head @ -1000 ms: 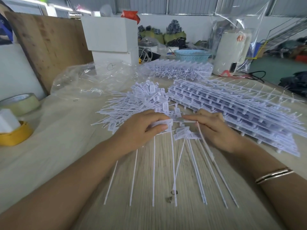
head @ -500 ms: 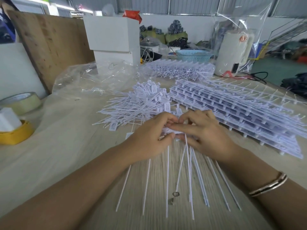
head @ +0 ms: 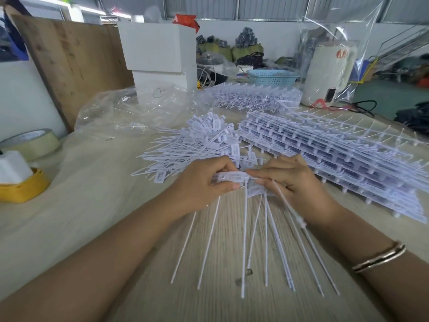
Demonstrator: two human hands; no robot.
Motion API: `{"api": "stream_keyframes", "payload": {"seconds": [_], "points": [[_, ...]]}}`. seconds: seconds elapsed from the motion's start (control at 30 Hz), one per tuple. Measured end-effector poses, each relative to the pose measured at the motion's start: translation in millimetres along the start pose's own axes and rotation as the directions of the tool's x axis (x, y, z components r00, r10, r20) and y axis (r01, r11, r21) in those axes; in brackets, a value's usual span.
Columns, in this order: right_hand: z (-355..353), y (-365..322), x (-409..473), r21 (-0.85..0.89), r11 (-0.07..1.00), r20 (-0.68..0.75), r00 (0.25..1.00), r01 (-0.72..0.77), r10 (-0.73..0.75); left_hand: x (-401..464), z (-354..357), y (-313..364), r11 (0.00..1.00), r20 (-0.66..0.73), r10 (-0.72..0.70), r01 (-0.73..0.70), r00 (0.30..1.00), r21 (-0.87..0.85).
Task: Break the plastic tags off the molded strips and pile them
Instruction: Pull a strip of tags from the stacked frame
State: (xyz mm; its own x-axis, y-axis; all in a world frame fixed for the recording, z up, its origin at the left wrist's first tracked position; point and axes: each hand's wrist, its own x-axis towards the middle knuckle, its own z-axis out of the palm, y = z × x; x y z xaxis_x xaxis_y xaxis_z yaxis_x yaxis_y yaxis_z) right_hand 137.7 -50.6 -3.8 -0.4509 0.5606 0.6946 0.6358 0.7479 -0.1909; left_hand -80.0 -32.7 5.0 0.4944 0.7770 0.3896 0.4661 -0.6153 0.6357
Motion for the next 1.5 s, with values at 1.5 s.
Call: {"api": "stream_keyframes", "payload": {"seconds": [1.5], "points": [[-20, 19, -3, 0.203, 0.922, 0.210, 0.934, -0.330, 0.288, 1, -17, -10, 1.000, -0.030, 0.002, -0.002, 1.000, 0.005]]}}
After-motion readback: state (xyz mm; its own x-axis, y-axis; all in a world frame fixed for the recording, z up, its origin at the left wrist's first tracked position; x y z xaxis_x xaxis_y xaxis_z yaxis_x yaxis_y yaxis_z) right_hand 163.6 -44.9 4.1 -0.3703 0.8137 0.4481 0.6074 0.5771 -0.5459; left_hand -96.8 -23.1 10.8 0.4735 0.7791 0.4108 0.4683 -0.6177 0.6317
